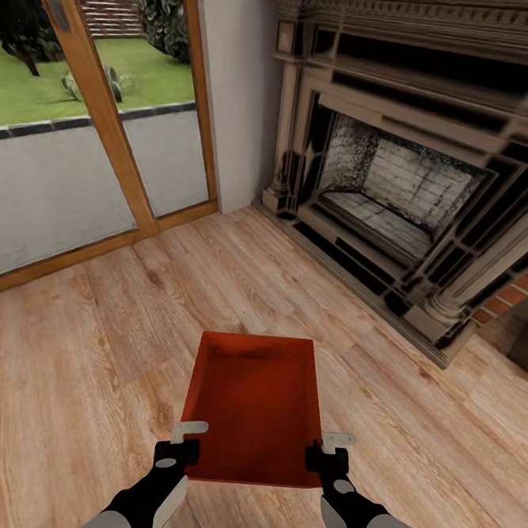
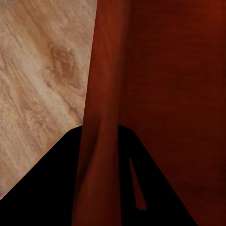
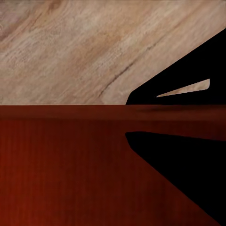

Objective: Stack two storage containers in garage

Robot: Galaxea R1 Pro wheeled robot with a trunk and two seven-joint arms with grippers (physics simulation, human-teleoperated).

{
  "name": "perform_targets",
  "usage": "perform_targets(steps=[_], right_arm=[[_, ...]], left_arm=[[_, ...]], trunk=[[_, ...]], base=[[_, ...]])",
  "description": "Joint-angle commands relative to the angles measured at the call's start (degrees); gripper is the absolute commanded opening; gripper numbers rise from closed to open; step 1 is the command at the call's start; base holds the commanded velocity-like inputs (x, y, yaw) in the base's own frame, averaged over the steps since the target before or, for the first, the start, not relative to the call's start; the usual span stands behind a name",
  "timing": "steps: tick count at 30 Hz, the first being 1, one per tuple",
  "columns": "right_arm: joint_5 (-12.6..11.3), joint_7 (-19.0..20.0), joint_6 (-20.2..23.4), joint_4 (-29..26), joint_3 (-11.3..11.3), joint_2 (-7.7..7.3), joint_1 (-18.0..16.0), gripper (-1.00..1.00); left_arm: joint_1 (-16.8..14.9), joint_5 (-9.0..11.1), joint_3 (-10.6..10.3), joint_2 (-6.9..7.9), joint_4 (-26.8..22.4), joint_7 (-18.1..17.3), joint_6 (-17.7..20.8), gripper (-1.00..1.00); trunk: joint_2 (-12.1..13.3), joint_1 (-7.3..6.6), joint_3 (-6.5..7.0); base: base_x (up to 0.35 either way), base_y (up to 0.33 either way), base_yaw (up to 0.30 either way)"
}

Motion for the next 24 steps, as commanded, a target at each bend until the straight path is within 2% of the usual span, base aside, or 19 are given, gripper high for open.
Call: perform_targets(steps=[1, 24], right_arm=[[-0.98, 0.03, -0.25, 0.14, 0.92, 0.00, -0.02, -1.00], [-0.78, -0.50, -0.17, 0.10, 0.92, 0.16, -0.02, -1.00]], left_arm=[[-0.04, 0.62, -0.70, 0.04, -0.13, 0.25, 0.09, -1.00], [-0.04, 0.62, -0.61, 0.04, -0.12, 0.41, -0.26, -1.00]], trunk=[[0.40, -0.23, 0.15], [9.62, -5.28, 4.28]], base=[[0.000, 0.000, 0.000], [0.000, 0.000, 0.000]])
